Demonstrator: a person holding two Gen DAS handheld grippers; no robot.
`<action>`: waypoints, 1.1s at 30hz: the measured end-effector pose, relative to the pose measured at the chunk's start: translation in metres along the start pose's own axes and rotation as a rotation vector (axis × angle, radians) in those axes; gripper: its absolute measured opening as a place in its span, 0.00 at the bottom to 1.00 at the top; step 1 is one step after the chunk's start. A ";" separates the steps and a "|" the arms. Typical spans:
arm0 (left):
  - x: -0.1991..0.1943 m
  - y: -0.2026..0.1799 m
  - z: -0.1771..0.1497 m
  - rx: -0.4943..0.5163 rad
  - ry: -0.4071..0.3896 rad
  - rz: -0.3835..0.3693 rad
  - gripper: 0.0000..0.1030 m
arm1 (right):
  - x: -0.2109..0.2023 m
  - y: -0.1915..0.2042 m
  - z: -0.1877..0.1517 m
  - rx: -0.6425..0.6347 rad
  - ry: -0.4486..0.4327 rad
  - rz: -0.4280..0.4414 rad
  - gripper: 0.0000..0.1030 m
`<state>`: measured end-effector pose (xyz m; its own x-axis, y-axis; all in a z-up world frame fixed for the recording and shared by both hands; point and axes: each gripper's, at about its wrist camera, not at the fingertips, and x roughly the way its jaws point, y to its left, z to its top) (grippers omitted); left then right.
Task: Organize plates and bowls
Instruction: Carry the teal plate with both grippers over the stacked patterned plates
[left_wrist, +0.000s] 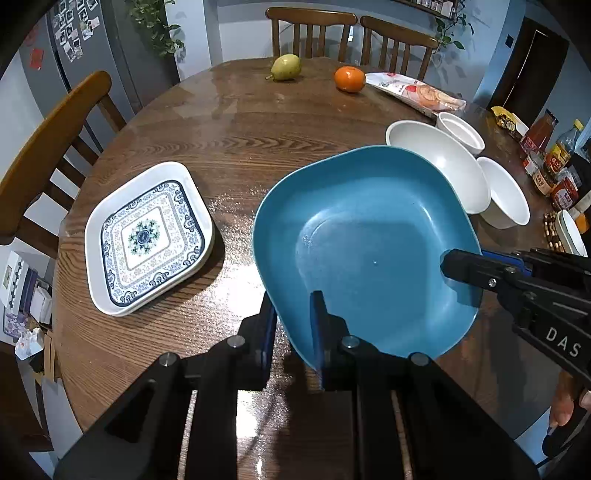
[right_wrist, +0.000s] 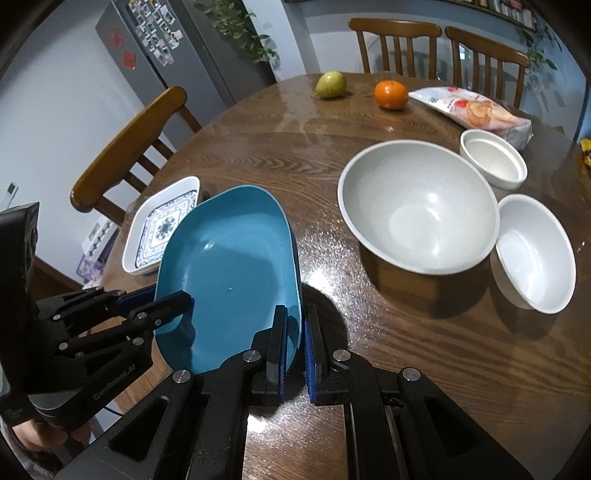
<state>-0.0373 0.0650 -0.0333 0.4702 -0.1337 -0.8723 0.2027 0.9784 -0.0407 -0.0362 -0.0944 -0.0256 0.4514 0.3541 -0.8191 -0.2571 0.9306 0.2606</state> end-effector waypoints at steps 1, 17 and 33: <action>-0.001 0.001 0.000 -0.001 -0.002 0.000 0.15 | -0.001 0.001 0.001 -0.003 -0.002 -0.001 0.10; -0.015 0.033 0.005 -0.061 -0.052 0.035 0.15 | 0.003 0.028 0.017 -0.059 -0.021 0.021 0.10; -0.016 0.091 0.005 -0.132 -0.078 0.082 0.14 | 0.035 0.081 0.040 -0.141 -0.004 0.038 0.10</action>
<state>-0.0222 0.1550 -0.0204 0.5471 -0.0595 -0.8350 0.0487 0.9980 -0.0391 -0.0074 -0.0033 -0.0127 0.4424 0.3893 -0.8079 -0.3915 0.8943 0.2166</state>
